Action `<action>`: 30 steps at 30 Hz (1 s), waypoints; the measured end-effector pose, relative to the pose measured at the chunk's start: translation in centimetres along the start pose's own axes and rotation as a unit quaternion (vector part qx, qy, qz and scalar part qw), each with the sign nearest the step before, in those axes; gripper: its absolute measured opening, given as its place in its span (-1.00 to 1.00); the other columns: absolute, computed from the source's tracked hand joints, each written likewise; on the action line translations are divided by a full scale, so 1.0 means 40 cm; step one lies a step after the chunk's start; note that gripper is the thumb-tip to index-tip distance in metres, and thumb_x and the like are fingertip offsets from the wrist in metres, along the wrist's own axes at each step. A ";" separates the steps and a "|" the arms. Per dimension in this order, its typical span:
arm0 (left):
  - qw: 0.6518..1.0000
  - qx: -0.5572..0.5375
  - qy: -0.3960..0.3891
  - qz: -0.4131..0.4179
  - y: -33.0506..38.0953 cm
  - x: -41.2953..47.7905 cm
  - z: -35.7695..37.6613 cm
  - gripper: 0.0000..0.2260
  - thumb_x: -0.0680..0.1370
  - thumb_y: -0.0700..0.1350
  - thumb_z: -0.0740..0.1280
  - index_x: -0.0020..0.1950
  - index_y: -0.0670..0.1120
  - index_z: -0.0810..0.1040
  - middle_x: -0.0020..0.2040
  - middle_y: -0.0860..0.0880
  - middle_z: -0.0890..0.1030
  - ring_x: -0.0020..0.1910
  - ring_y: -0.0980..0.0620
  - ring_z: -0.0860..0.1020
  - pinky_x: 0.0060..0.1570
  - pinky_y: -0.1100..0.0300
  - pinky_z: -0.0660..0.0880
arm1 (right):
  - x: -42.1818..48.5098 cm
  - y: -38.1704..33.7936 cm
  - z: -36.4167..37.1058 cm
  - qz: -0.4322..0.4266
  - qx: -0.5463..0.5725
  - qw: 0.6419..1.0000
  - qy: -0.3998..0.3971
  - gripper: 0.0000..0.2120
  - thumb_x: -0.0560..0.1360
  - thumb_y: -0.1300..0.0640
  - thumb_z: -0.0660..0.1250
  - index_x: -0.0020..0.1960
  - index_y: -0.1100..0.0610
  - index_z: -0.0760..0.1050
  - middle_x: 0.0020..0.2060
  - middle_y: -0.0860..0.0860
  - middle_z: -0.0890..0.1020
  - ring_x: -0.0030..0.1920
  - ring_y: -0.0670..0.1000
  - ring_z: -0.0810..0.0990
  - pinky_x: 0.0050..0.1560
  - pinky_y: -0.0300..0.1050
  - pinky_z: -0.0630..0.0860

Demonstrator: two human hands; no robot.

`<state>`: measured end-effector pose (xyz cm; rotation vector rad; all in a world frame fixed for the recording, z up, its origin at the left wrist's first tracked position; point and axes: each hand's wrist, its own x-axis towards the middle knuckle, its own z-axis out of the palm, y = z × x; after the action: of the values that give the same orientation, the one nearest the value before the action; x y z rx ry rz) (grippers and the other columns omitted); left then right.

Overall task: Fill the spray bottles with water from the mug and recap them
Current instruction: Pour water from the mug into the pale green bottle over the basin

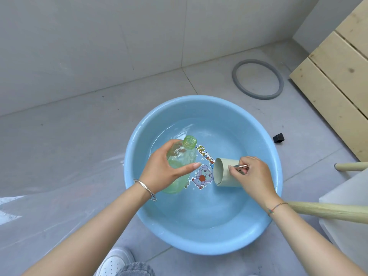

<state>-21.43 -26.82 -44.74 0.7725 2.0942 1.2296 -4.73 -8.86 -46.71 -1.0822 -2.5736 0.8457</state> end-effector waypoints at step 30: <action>0.996 0.072 -0.048 0.023 0.007 -0.013 0.020 -0.46 0.24 0.31 0.51 0.11 0.17 0.42 0.05 0.27 0.55 0.08 0.29 0.49 0.16 0.23 0.42 | -0.045 -0.185 -0.219 0.028 0.310 0.940 0.144 -0.54 0.22 -0.16 0.45 -0.41 0.17 0.32 -0.41 0.36 0.45 -0.37 0.05 0.30 -0.31 -0.11 0.22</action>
<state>-20.45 -26.61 -44.71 0.9318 2.1139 1.0515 -4.16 -10.59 -35.24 -0.9839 -1.8453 1.2823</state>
